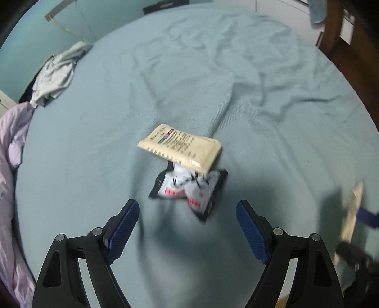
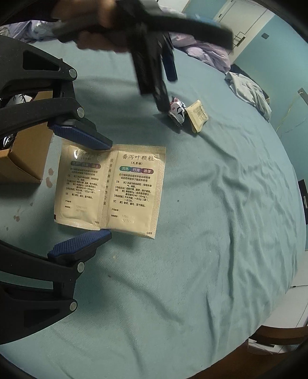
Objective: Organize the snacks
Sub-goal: 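Grasp the last white packet with the left tool while the right tool holds its sachet, then lower both held items into the cardboard box and open both tools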
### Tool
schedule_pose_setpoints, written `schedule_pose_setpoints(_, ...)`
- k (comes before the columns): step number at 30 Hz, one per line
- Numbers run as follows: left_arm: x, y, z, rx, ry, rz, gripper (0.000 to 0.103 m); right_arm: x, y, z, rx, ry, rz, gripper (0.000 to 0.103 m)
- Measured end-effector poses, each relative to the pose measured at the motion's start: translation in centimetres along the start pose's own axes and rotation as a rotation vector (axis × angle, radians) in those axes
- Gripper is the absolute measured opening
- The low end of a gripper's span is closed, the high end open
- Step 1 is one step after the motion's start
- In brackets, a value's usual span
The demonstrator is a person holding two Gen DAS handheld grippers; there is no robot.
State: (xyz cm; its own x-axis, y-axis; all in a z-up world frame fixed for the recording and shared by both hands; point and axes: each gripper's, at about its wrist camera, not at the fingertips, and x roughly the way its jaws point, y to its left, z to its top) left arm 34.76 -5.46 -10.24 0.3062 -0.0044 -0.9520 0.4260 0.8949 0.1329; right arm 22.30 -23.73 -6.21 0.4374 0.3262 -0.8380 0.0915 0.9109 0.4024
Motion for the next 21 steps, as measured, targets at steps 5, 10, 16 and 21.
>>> schedule_pose_setpoints(5, 2.4, -0.2, 1.4, 0.001, 0.034, 0.018, 0.061, 0.1, -0.2, 0.1, 0.012, -0.009, 0.035, 0.068)
schedule_pose_setpoints(10, 0.8, -0.4, 0.7, 0.007, 0.002, -0.014, 0.041, -0.1, -0.4, -0.2, 0.008, -0.028, 0.021, 0.068)
schedule_pose_setpoints(16, -4.8, -0.7, -3.6, 0.01, -0.051, -0.029, 0.04, -0.7, -0.5, -0.7, 0.028, -0.052, 0.011, 0.068)
schedule_pose_setpoints(21, -11.2, -0.6, -9.4, -0.013, -0.132, -0.083, 0.04, -2.2, -0.4, -1.6, 0.035, -0.089, 0.001, 0.068)
